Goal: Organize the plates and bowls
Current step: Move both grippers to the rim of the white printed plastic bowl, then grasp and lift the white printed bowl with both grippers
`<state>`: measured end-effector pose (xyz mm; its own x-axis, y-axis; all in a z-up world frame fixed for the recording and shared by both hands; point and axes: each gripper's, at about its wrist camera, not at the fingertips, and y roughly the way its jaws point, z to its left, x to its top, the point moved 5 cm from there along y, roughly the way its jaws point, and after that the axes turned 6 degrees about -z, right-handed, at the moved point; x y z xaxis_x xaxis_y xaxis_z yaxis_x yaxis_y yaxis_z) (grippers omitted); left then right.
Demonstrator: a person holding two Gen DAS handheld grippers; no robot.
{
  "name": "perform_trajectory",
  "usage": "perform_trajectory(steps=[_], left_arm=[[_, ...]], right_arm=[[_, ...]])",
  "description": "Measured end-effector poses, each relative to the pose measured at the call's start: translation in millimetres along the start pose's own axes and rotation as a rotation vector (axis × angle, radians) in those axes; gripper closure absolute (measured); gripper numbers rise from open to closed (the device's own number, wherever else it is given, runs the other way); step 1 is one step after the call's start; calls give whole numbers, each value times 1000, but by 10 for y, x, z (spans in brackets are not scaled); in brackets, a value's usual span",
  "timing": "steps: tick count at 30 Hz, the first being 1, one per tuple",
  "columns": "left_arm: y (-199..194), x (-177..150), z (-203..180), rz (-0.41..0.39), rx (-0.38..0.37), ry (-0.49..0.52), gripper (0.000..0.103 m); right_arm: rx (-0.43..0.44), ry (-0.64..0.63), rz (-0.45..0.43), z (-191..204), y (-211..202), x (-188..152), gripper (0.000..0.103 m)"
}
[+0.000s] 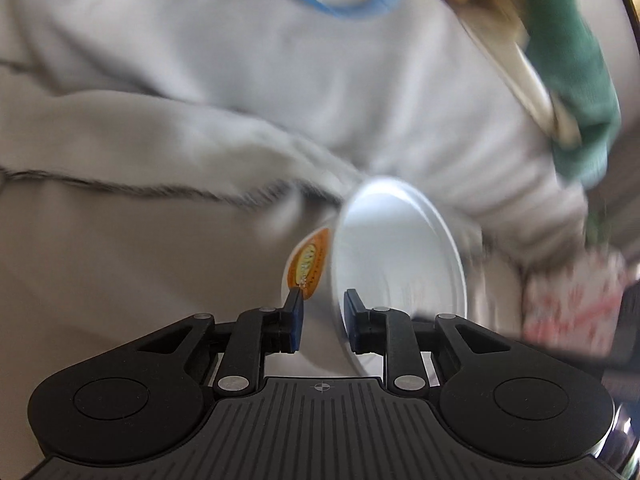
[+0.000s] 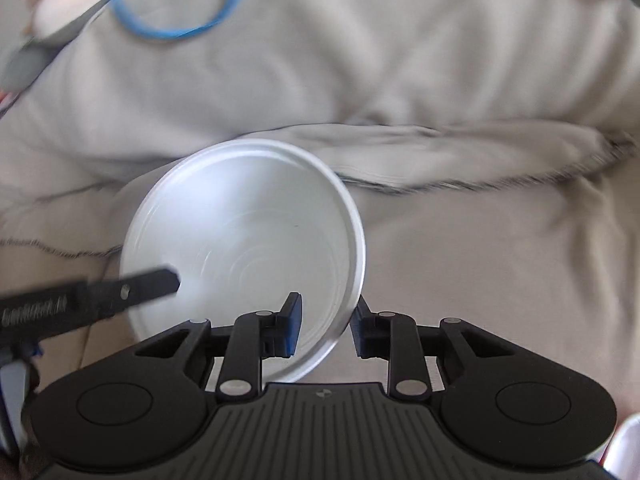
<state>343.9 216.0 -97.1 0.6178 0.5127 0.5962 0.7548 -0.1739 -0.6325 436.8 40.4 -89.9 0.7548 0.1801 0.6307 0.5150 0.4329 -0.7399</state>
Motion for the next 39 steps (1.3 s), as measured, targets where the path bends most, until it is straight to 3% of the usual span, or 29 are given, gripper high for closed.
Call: perform_trajectory(steps=[5, 10, 12, 18, 22, 24, 26, 33, 39], left_arm=[[243, -334, -249, 123, 26, 92, 78], [201, -327, -182, 83, 66, 90, 77], [211, -301, -154, 78, 73, 80, 77], [398, -376, -303, 107, 45, 81, 75], [426, -441, -483, 120, -40, 110, 77], [455, -457, -497, 114, -31, 120, 78], [472, -468, -466, 102, 9, 128, 71], [516, -443, -401, 103, -2, 94, 73], [581, -488, -444, 118, -65, 58, 74]], right_arm=[[-4, 100, -31, -466, -75, -208, 73], [120, 245, -47, -723, -31, -415, 69], [128, 248, 11, -747, 36, -462, 69], [249, 308, 5, -877, -64, -471, 71], [175, 285, -89, -985, -200, -400, 71], [135, 278, -108, -1049, -212, -376, 71], [91, 292, -87, -1127, -146, -380, 71], [112, 286, -36, -1092, -56, -421, 71], [112, 284, -18, -1111, -10, -466, 71]])
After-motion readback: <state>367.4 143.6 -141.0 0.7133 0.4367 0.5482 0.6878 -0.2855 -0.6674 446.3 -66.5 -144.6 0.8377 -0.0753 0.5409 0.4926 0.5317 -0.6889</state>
